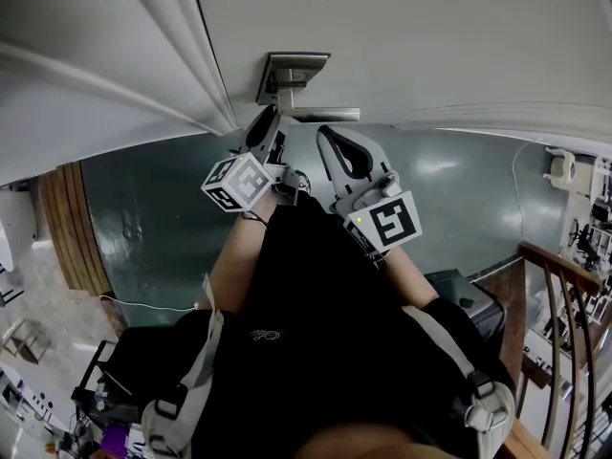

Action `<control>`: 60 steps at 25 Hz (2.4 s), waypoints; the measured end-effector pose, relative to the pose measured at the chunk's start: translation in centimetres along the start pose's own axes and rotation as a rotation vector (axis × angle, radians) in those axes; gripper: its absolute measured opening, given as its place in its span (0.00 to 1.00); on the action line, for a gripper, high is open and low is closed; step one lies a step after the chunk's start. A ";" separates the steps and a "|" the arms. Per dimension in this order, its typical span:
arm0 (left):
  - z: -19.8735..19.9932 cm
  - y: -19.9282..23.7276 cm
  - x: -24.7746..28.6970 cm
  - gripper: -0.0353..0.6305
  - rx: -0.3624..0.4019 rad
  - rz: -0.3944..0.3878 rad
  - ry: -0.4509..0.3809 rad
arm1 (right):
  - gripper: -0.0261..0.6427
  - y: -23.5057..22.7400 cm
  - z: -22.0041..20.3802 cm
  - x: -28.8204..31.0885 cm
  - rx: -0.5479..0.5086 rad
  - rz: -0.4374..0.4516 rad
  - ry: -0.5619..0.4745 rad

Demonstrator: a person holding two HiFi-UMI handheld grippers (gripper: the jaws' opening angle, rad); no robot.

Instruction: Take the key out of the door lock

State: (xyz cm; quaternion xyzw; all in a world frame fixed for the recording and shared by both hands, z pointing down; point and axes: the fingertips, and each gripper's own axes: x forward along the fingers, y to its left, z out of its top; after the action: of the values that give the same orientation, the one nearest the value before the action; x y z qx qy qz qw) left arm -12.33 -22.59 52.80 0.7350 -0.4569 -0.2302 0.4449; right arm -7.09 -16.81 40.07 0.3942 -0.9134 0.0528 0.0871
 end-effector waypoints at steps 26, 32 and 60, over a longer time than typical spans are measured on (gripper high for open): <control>0.0 -0.1 1.4 0.14 -0.271 0.022 -0.107 | 0.05 -1.6 -1.0 -1.0 0.039 -0.029 0.029; -0.1 0.0 1.5 0.12 -0.312 -0.005 -0.130 | 0.05 -1.9 -1.2 -1.2 0.046 -0.035 0.023; -0.6 0.3 1.3 0.11 -0.355 -0.043 -0.147 | 0.05 -3.2 -1.6 -1.4 0.066 -0.073 0.017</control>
State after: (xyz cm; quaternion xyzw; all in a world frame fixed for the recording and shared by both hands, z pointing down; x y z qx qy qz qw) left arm -11.38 -23.55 53.45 0.6358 -0.4247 -0.3696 0.5280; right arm -3.58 -17.71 41.45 0.4296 -0.8953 0.0829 0.0836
